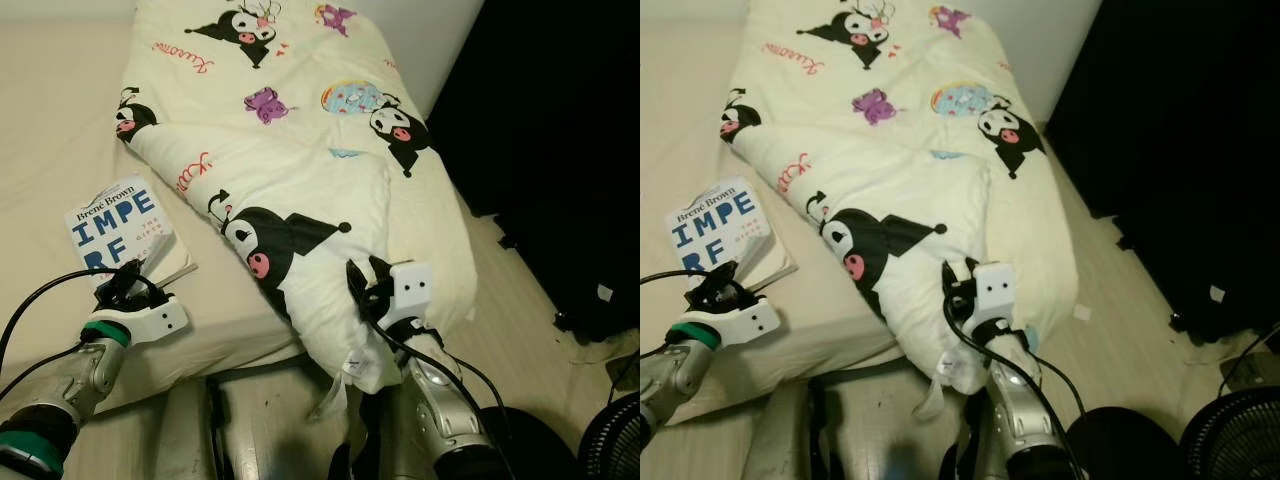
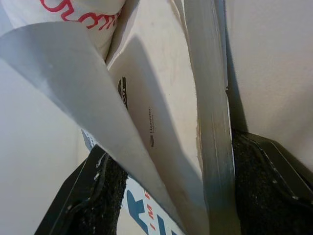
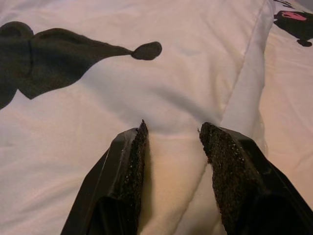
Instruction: Clean up the room
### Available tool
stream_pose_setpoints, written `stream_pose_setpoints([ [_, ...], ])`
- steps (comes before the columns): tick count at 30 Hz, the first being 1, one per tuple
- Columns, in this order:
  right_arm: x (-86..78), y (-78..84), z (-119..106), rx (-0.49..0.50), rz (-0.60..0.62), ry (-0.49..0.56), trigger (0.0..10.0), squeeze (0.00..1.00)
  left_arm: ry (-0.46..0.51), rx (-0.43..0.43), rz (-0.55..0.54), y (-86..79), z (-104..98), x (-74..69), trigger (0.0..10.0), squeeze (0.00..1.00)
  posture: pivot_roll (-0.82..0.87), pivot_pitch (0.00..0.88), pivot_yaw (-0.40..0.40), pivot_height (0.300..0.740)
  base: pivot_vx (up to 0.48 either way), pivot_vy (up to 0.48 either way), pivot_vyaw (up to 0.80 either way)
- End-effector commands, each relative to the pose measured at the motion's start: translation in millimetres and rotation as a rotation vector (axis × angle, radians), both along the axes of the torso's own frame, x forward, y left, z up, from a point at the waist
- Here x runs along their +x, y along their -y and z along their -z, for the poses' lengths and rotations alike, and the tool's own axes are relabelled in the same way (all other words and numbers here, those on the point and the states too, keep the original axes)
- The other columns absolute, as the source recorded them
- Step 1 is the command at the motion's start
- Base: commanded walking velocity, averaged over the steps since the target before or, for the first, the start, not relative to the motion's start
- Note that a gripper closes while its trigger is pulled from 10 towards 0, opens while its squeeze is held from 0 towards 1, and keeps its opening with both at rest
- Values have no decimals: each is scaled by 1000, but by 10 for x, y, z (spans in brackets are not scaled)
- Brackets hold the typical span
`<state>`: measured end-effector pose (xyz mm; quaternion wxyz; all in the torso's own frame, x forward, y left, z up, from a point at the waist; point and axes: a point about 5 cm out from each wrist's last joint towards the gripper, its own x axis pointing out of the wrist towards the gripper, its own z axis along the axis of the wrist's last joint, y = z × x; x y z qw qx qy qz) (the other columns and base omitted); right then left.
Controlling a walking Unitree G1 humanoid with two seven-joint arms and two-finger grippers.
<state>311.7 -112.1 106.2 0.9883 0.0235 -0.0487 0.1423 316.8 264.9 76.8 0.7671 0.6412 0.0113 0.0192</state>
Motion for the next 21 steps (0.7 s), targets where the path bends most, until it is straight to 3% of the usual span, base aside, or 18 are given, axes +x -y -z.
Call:
stream_pose_setpoints([
  [1, -55, 48, 67, 4, 17, -34, 10000, 0, -74, 25, -60, -111, 160, -119, 10000, 0, 69, 247, -72, 541, 0, 0, 0],
  [5, -122, 135, 28, -20, 19, -37, 10000, 0, -77, 80, -180, -295, 239, -234, 9216, 0, 37, 275, -89, 541, 0, 0, 0],
  [7, -152, 182, 14, -37, 18, -43, 10000, 0, -80, 115, -232, -399, 278, -312, 9529, 0, 14, 293, -100, 541, 0, 0, 0],
  [8, -173, 209, 1, -46, 18, -45, 10000, 0, -61, 159, -249, -467, 278, -361, 8196, 0, -12, 308, -114, 541, 0, 0, 0],
  [12, -204, 247, -22, -58, 19, -47, 10000, 0, -23, 222, -268, -571, 242, -415, 8000, 0, -26, 320, -122, 541, 0, 0, 0],
  [13, -222, 262, -31, -63, 17, -48, 10000, 0, 1, 248, -276, -631, 194, -422, 5843, 0, -32, 325, -125, 541, 0, 0, 0],
  [14, -233, 270, -35, -66, 16, -49, 10000, 0, 15, 259, -282, -666, 161, -422, 5843, 0, -32, 325, -125, 541, 0, 0, 0],
  [15, -245, 270, -32, -69, 13, -52, 10000, 0, 31, 268, -283, -703, 110, -410, 4000, 0, -32, 328, -128, 541, 0, 0, 0],
  [16, -245, 270, -32, -69, 13, -52, 10000, 0, 31, 268, -283, -703, 110, -410, 4000, 0, -32, 328, -128, 541, 0, 0, 0],
  [17, -255, 262, -28, -71, 9, -56, 10000, 0, 52, 275, -278, -726, 53, -384, 0, 0, -27, 327, -126, 541, 0, 0, 0],
  [21, -247, 211, -38, -67, 2, -58, 10000, 0, 112, 262, -254, -725, -96, -285, 0, 0, -10, 311, -115, 541, 0, 0, 0],
])
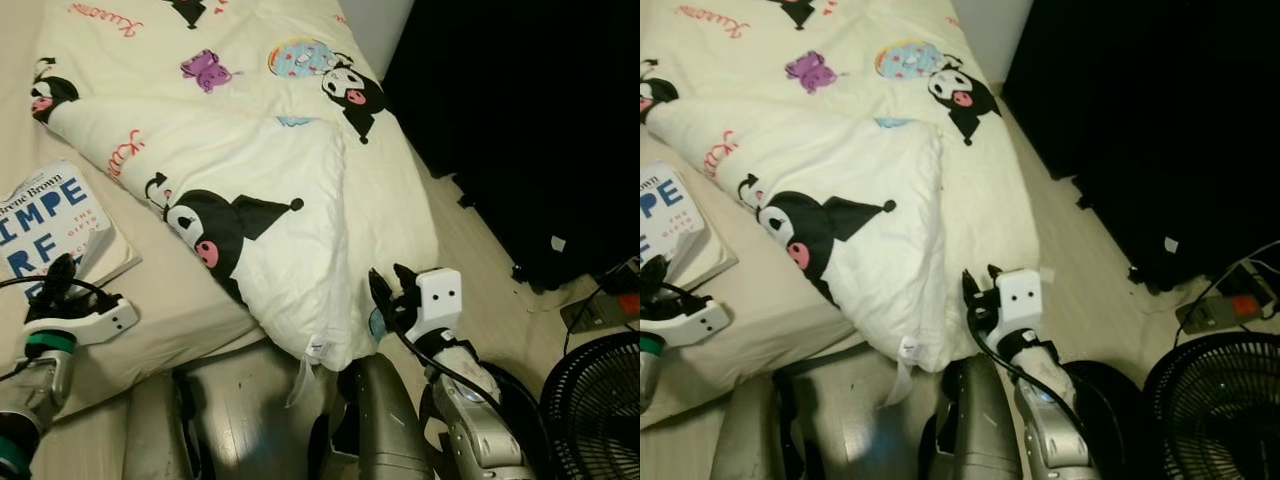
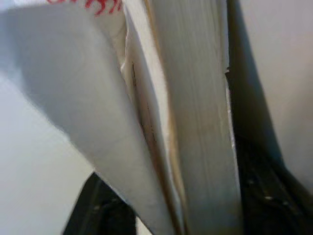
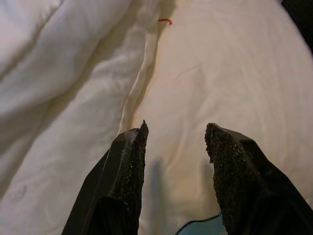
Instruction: Clean up the room
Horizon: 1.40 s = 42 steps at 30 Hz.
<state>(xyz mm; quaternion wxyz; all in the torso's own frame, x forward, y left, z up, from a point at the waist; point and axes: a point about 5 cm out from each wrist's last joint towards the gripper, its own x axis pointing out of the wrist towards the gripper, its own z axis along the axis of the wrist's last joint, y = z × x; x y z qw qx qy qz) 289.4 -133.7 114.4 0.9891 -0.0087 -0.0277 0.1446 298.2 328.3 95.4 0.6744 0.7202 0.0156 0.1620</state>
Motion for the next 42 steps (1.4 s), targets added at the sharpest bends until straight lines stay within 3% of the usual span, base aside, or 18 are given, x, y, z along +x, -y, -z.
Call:
stream_pose_setpoints([
  [1, -24, -5, 44, 3, 5, -25, 10000, 0, -58, 8, -35, -91, 90, -100, 0, 0, -10, 311, -115, 541, 0, 0, 0],
  [9, 75, -114, 10, 31, 2, -16, 10000, 0, 39, -93, -18, 11, 78, -63, 0, 0, 55, 251, -85, 541, 0, 0, 0],
  [19, 325, -284, -113, 89, 19, 25, 10000, 0, 301, -196, 21, 60, -160, -71, 0, 0, 176, 141, -41, 541, 0, 0, 0],
  [20, 362, -274, -137, 98, 36, 34, 10000, 0, 379, -206, 51, 105, -285, -80, 10000, 0, 192, 127, -37, 541, 0, 0, 0],
  [23, 434, -196, -179, 108, 99, 54, 10000, 0, 548, -242, 146, 280, -661, -130, 10000, 0, 211, 109, -33, 541, 0, 0, 0],
  [28, 479, -53, -127, 107, 202, 41, 10000, 0, 666, -302, 253, 510, -1031, -160, 10000, 0, 240, 87, -30, 541, 0, 0, 0],
  [29, 504, 42, -80, 97, 273, 29, 10000, 0, 723, -329, 332, 664, -1269, -158, 10000, 0, 261, 78, -34, 541, 0, 0, 0],
  [30, 504, 42, -80, 97, 273, 29, 10000, 0, 723, -329, 332, 664, -1269, -158, 10000, 0, 261, 78, -34, 541, 0, 0, 0],
  [31, 547, 98, -18, 75, 332, 4, 10000, 0, 776, -345, 406, 797, -1510, -155, 10000, 0, 269, 76, -35, 541, 0, 0, 0],
  [33, 629, -66, 75, 45, 293, -59, 10000, 0, 846, -348, 483, 919, -1847, -140, 10000, 0, 282, 73, -31, 541, 0, 0, 0],
  [34, 650, -272, 95, 56, 207, -88, 10000, 0, 874, -347, 493, 932, -1966, -140, 10000, 0, 283, 72, -27, 541, 0, 0, 0],
  [35, 650, -272, 95, 56, 207, -88, 10000, 0, 874, -347, 493, 932, -1966, -140, 10000, 0, 283, 72, -27, 541, 0, 0, 0],
  [36, 635, -609, 95, 85, 61, -118, 10000, 0, 904, -342, 500, 944, -2103, -154, 10000, 0, 284, 71, -24, 541, 0, 0, 0],
  [37, 527, -1160, 65, 172, -172, -174, 10000, 0, 947, -330, 512, 952, -2297, -174, 10000, 0, 286, 70, -22, 541, 0, 0, 0],
  [38, 527, -1160, 65, 172, -172, -174, 10000, 0, 947, -330, 512, 952, -2297, -174, 10000, 0, 286, 70, -22, 541, 0, 0, 0],
  [39, 412, -1489, 28, 253, -313, -214, 10000, 0, 965, -324, 516, 950, -2402, -189, 10000, 0, 289, 68, -22, 541, 0, 0, 0],
  [40, 412, -1489, 28, 253, -313, -214, 10000, 0, 965, -324, 516, 950, -2402, -189, 10000, 0, 289, 68, -22, 541, 0, 0, 0],
  [42, 74, -1966, -47, 361, -665, -270, 10000, 0, 988, -315, 510, 928, -2533, -206, 10000, 0, 292, 70, -28, 541, 0, 0, 0],
])
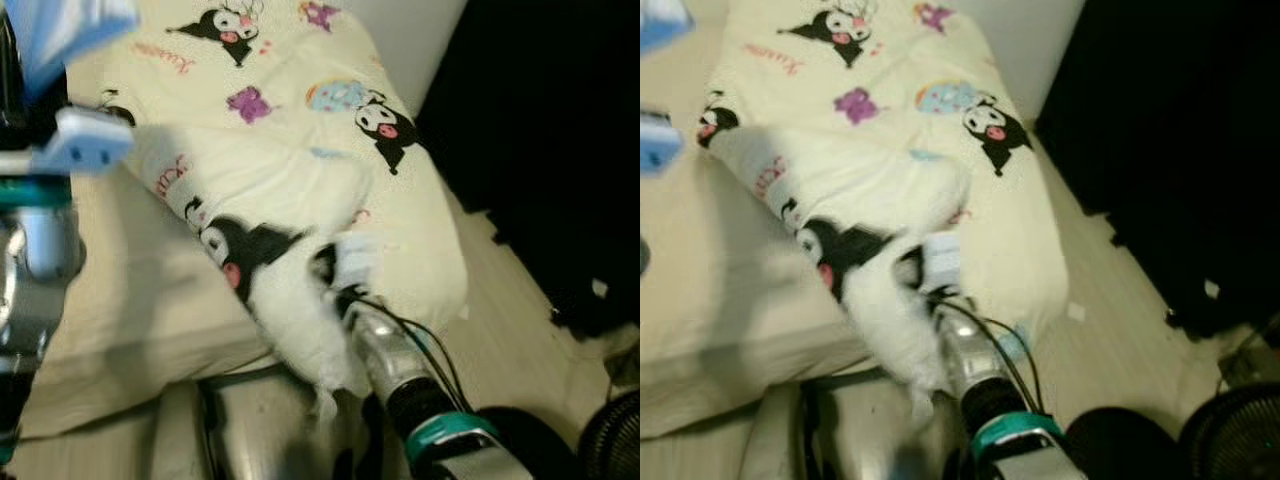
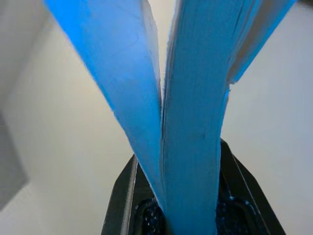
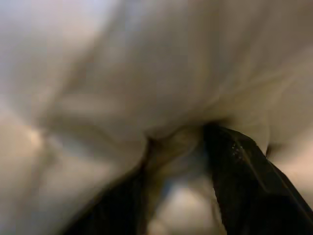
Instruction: Clean up the room
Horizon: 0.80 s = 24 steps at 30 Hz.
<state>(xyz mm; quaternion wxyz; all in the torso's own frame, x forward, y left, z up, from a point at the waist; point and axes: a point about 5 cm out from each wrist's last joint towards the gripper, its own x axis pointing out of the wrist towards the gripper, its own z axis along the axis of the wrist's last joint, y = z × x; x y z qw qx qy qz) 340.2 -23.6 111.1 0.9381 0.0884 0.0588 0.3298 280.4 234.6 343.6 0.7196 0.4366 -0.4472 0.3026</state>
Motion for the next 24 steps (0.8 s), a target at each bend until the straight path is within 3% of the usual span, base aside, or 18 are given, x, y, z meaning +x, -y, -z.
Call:
stream_pose_setpoints([
  [1, -606, -1025, -138, 278, -421, -104, 10000, 0, 24, -9, -3, -19, -101, -39, 10000, 0, 292, 70, -28, 541, 0, 0, 0],
  [2, -792, -1054, -256, 360, -615, -94, 10000, 0, 32, -7, -9, -31, -147, -47, 10000, 0, 294, 75, -35, 541, 0, 0, 0],
  [3, -792, -1054, -256, 360, -615, -94, 10000, 0, 32, -7, -9, -31, -147, -47, 10000, 0, 294, 75, -35, 541, 0, 0, 0],
  [4, -912, -868, -422, 479, -779, -108, 10000, 0, 38, -4, -17, -48, -195, -60, 10000, 0, 294, 75, -38, 541, 0, 0, 0],
  [5, -912, -868, -422, 479, -779, -108, 10000, 0, 38, -4, -17, -48, -195, -60, 10000, 0, 294, 75, -38, 541, 0, 0, 0],
  [6, -1011, -642, -556, 555, -904, -114, 10000, 0, 40, -2, -24, -61, -224, -68, 10000, 0, 291, 78, -42, 541, 0, 0, 0],
  [8, -1022, 10, -802, 701, -1035, -128, 10000, 0, 28, -7, -35, -90, -242, -71, 10000, 0, 283, 86, -49, 541, 0, 0, 0],
  [10, -983, 446, -888, 693, -1043, -89, 10000, 0, 7, -11, -35, -96, -211, -36, 10000, 0, 283, 86, -49, 541, 0, 0, 0],
  [13, -965, 592, -889, 655, -1033, -78, 10000, 0, -5, -11, -30, -88, -194, -16, 10000, 0, 283, 86, -49, 541, 0, 0, 0],
  [16, -544, 937, -566, 421, -619, -40, 10000, 0, -57, -32, 16, 27, -74, 86, 10000, 0, 233, 93, -49, 541, 0, 0, 0],
  [17, -480, 954, -497, 394, -532, -33, 10000, 0, -69, -35, 24, 44, -49, 102, 10000, 0, 226, 93, -46, 541, 0, 0, 0],
  [20, -440, 970, -438, 375, -448, -41, 10000, 0, -82, -37, 32, 58, -23, 116, 10000, 0, 224, 92, -45, 541, 0, 0, 0],
  [21, -313, 936, -349, 314, -198, -33, 10000, 0, -203, -81, 96, 114, 126, 208, 10000, 0, 220, 84, -39, 541, 0, 0, 0],
  [22, -313, 936, -349, 314, -198, -33, 10000, 0, -203, -81, 96, 114, 126, 208, 10000, 0, 220, 84, -39, 541, 0, 0, 0],
  [24, -247, 896, -334, 278, 13, 6, 10000, 0, -399, -213, 257, 213, 378, 303, 10000, 0, 222, 73, -37, 541, 0, 0, 0],
])
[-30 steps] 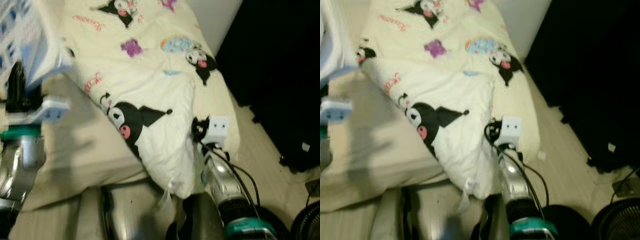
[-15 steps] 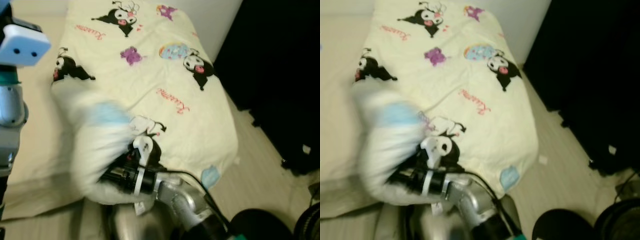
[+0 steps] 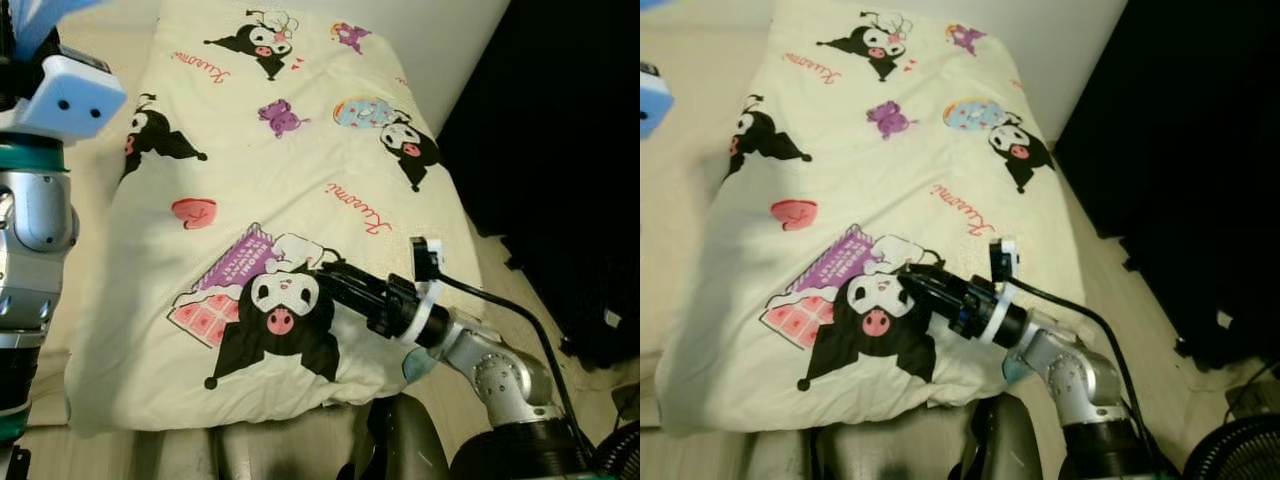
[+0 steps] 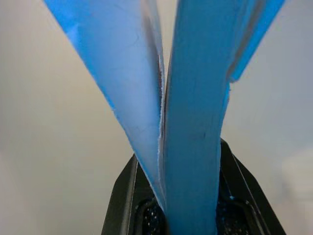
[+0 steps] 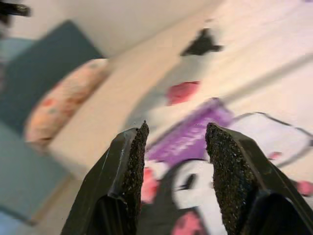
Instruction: Clean up the room
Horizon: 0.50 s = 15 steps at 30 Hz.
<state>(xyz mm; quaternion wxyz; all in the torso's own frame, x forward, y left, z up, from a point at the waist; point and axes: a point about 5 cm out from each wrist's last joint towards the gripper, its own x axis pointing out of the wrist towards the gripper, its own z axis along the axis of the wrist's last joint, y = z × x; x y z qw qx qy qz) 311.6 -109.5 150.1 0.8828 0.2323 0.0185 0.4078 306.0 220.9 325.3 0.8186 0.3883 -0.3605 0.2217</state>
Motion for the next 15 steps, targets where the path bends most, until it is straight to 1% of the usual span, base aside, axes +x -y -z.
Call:
stream_pose_setpoints([
  [1, 39, 36, 56, -40, 172, -6, 10000, 0, -141, -81, 112, 76, 195, 48, 10000, 0, 222, 73, -37, 541, 0, 0, 0],
  [2, 44, 1, 39, -38, 286, 14, 10000, 0, -255, -154, 248, 193, 357, 38, 10000, 0, 218, 56, -32, 541, 0, 0, 0],
  [3, 41, -10, 33, -34, 316, 20, 10000, 0, -280, -163, 290, 237, 390, 15, 10000, 0, 218, 56, -32, 541, 0, 0, 0],
  [4, 42, -35, -2, -54, 404, 62, 10000, 0, -416, -164, 459, 379, 505, -64, 10000, 0, 221, 47, -29, 541, 0, 0, 0],
  [5, 42, -35, -2, -54, 404, 62, 10000, 0, -416, -164, 459, 379, 505, -64, 10000, 0, 221, 47, -29, 541, 0, 0, 0],
  [6, 49, -43, -12, -59, 434, 92, 10000, 0, -471, -168, 519, 426, 551, -88, 10000, 0, 221, 47, -29, 541, 0, 0, 0],
  [7, 49, -43, -12, -59, 434, 92, 10000, 0, -471, -168, 519, 426, 551, -88, 10000, 0, 221, 47, -29, 541, 0, 0, 0],
  [8, 73, -48, -11, -100, 508, 118, 10000, 0, -561, -185, 643, 491, 627, -179, 10000, 0, 224, 34, -19, 541, 0, 0, 0],
  [9, 92, -51, -17, -108, 556, 131, 10000, 0, -612, -215, 717, 517, 667, -245, 10000, 0, 224, 34, -19, 541, 0, 0, 0],
  [10, 119, -53, -29, -106, 604, 136, 10000, 0, -622, -253, 750, 501, 670, -286, 10000, 0, 219, 30, -15, 541, 0, 0, 0],
  [11, 147, -60, -73, -103, 635, 154, 10000, 0, -601, -305, 731, 435, 654, -287, 10000, 0, 231, 17, -13, 546, 0, 0, 0],
  [12, 147, -60, -73, -103, 635, 154, 10000, 0, -601, -305, 731, 435, 654, -287, 10000, 0, 231, 17, -13, 546, 0, 0, 0],
  [13, 174, -71, -124, -95, 665, 174, 10000, 0, -569, -364, 694, 360, 633, -270, 10000, 0, 231, 17, -13, 551, 0, 0, 0],
  [14, 174, -71, -124, -95, 665, 174, 10000, 0, -569, -364, 694, 360, 633, -270, 10000, 0, 231, 17, -13, 551, 0, 0, 0],
  [15, 221, -85, -214, -89, 711, 208, 10000, 0, -522, -477, 627, 258, 648, -252, 10000, 0, 237, 11, -17, 561, 0, 0, 0],
])
